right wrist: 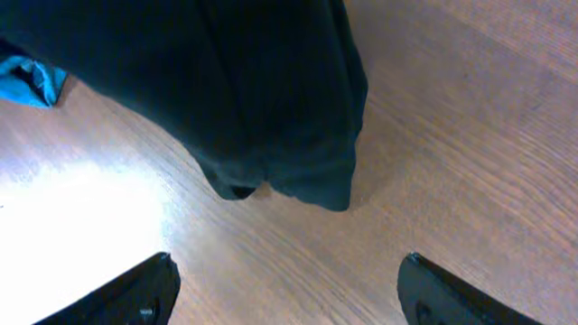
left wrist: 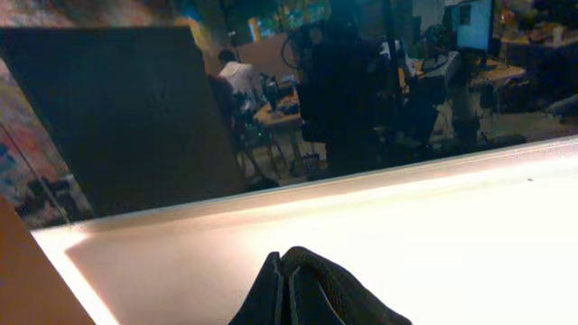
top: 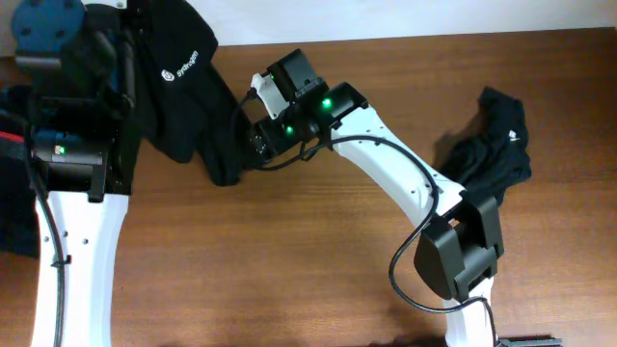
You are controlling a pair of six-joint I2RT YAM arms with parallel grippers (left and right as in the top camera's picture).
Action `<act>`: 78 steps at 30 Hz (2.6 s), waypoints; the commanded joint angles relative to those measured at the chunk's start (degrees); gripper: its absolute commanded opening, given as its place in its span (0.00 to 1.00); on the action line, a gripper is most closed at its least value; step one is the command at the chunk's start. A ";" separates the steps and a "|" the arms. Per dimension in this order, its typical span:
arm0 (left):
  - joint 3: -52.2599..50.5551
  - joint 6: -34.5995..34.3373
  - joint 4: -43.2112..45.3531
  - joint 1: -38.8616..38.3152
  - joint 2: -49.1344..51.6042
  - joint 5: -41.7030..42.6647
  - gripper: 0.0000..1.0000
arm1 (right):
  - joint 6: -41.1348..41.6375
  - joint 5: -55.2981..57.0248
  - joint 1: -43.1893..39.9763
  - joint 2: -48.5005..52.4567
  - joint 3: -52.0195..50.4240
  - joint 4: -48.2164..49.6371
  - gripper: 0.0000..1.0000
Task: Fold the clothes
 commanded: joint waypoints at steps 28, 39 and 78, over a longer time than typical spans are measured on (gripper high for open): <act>1.51 -7.85 -5.60 -5.16 -8.39 -1.60 0.01 | -3.02 6.19 3.23 7.26 -10.21 26.99 0.72; 1.49 -7.80 -8.26 -4.96 -8.74 -6.25 0.01 | -3.13 6.19 -0.79 2.49 -9.25 20.09 0.04; 1.49 -18.05 -42.73 -1.22 -8.96 -6.14 0.01 | -5.73 11.15 -28.11 -30.42 25.73 -50.84 0.04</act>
